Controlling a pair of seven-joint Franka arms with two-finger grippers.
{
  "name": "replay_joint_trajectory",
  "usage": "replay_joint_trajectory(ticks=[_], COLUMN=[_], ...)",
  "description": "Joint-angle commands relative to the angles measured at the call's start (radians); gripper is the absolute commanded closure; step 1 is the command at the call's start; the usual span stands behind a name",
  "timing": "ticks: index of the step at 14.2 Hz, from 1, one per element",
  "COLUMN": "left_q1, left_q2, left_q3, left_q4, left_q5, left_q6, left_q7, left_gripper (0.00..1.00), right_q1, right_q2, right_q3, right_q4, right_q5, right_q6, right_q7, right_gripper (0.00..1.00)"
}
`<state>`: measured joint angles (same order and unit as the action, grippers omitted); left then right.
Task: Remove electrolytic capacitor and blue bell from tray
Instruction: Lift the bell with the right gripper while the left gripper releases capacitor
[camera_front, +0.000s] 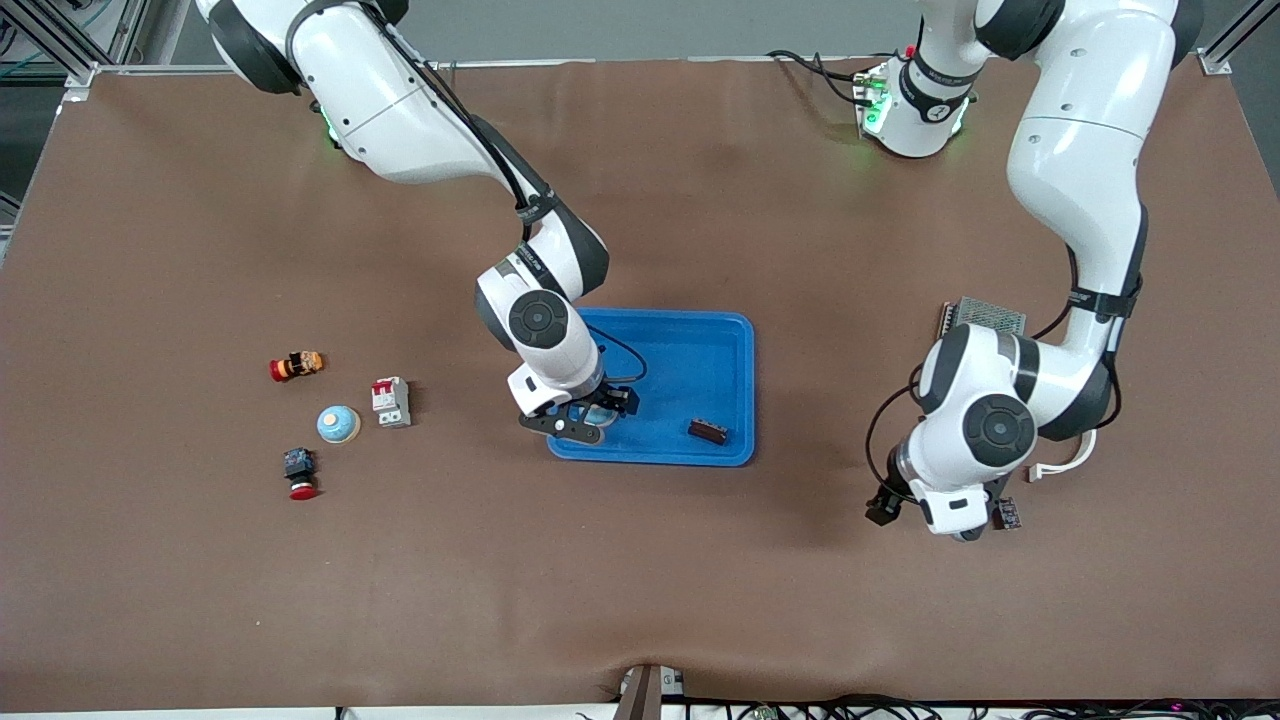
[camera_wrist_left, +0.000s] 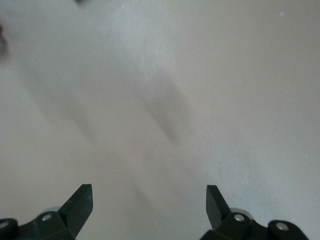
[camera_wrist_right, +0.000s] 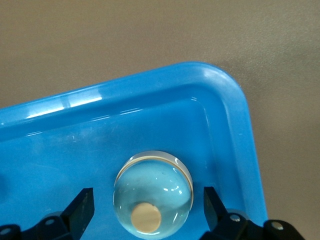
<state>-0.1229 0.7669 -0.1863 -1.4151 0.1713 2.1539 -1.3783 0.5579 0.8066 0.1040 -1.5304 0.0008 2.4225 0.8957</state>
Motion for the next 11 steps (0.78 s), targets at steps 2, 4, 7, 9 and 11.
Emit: replay_joint_trajectory(ticks=[2, 4, 7, 9, 11], left_q1=[-0.055, -0.079, -0.112, -0.132, -0.153], left_q2=[-0.018, -0.02, -0.02, -0.02, -0.018], left_q3=[-0.001, -0.001, -0.001, -0.001, -0.002], left_q4=[-0.018, -0.018, -0.018, -0.018, -0.018], left_q5=[0.016, 0.017, 0.017, 0.016, 0.016], left_q6=[-0.017, -0.017, -0.017, -0.017, -0.017], left_q7=[-0.154, -0.217, -0.274, -0.313, -0.347], left_gripper=[0.0, 0.0, 0.0, 0.0, 0.0], right_q1=[0.013, 0.013, 0.013, 0.013, 0.013], right_q2=[0.023, 0.026, 0.026, 0.026, 0.023], right_q3=[-0.009, -0.009, -0.009, -0.009, -0.007], right_q4=[0.03, 0.03, 0.032, 0.035, 0.041], right_q5=[-0.016, -0.016, -0.016, -0.016, -0.015], right_q6=[0.003, 0.006, 0.007, 0.006, 0.003], right_q7=[0.025, 0.025, 0.023, 0.022, 0.02], right_gripper=[0.2, 0.27, 0.42, 0.54, 0.54])
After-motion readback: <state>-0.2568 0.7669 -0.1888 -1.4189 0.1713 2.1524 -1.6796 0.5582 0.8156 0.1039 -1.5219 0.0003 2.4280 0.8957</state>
